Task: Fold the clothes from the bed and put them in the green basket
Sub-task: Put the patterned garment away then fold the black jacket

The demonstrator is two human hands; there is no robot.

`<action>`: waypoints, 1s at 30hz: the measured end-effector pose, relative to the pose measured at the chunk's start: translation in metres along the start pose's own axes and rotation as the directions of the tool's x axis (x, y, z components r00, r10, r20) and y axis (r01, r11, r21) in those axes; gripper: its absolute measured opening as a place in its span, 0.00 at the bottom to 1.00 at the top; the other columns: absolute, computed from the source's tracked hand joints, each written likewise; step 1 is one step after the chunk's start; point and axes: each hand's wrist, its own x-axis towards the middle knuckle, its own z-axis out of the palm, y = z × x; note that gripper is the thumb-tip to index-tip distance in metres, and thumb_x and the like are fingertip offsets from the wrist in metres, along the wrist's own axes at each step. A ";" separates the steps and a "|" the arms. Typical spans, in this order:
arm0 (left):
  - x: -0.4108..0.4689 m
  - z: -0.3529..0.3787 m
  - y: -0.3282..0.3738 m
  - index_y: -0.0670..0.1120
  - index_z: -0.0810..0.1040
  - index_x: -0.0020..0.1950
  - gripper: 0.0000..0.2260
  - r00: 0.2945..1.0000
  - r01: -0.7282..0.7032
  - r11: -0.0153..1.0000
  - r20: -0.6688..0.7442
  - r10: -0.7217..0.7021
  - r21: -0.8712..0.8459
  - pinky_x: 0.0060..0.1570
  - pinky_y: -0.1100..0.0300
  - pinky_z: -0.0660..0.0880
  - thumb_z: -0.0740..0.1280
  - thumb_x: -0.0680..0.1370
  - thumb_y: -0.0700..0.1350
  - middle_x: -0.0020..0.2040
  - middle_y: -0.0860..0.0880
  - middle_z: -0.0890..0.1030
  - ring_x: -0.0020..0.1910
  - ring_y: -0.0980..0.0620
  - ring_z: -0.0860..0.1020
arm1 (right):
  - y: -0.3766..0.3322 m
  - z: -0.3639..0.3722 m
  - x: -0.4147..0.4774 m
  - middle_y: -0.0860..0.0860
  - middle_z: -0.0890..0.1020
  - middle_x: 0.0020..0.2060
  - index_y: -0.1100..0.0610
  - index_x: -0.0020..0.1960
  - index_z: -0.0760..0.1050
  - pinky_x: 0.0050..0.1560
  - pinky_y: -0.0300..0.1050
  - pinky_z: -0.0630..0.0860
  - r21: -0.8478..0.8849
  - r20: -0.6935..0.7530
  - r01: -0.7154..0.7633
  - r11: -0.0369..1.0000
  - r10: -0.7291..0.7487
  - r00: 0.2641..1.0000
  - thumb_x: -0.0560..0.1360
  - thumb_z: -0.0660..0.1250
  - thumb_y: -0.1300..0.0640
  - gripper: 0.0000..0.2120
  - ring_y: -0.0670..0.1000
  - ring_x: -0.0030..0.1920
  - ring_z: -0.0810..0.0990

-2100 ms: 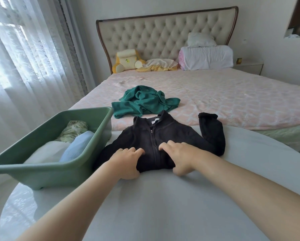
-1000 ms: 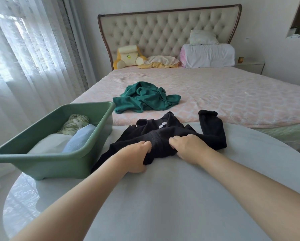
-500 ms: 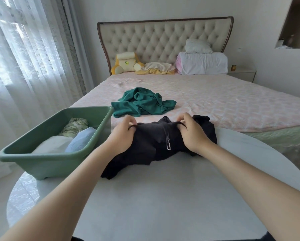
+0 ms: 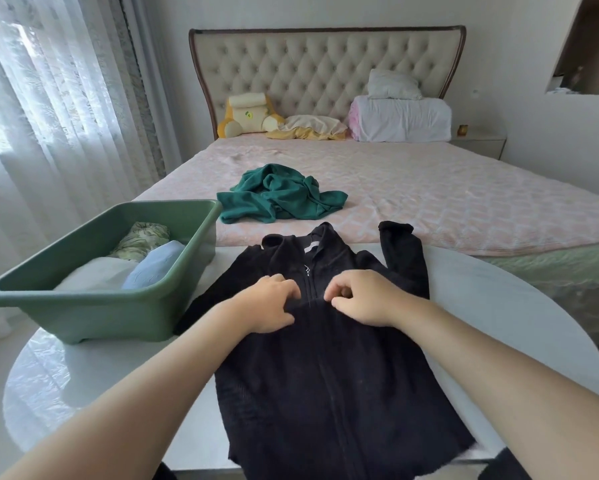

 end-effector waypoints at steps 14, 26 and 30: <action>0.021 0.016 0.024 0.62 0.72 0.72 0.19 0.955 -0.068 0.961 0.260 0.140 -0.267 0.75 0.59 0.54 0.64 0.80 0.56 0.77 0.58 0.65 0.78 0.55 0.59 | 0.011 -0.001 0.014 0.52 0.79 0.60 0.52 0.61 0.76 0.57 0.51 0.76 -0.659 0.049 -0.130 0.741 0.214 0.976 0.81 0.55 0.38 0.22 0.57 0.59 0.78; 0.044 0.025 -0.051 0.66 0.50 0.79 0.28 0.983 0.163 0.977 0.062 -0.172 0.136 0.73 0.40 0.58 0.55 0.81 0.63 0.80 0.53 0.55 0.77 0.45 0.53 | 0.020 0.041 0.063 0.47 0.48 0.82 0.45 0.82 0.44 0.79 0.55 0.50 -0.184 0.263 -0.074 0.980 0.121 0.957 0.79 0.54 0.31 0.38 0.48 0.81 0.48; 0.053 0.020 -0.058 0.62 0.42 0.80 0.34 0.928 0.323 0.946 0.197 -0.316 -0.004 0.76 0.39 0.47 0.51 0.78 0.71 0.82 0.55 0.45 0.80 0.43 0.45 | 0.038 0.054 0.087 0.47 0.43 0.82 0.43 0.82 0.47 0.79 0.62 0.42 -0.302 0.219 -0.154 0.941 0.225 0.949 0.80 0.47 0.30 0.35 0.48 0.81 0.39</action>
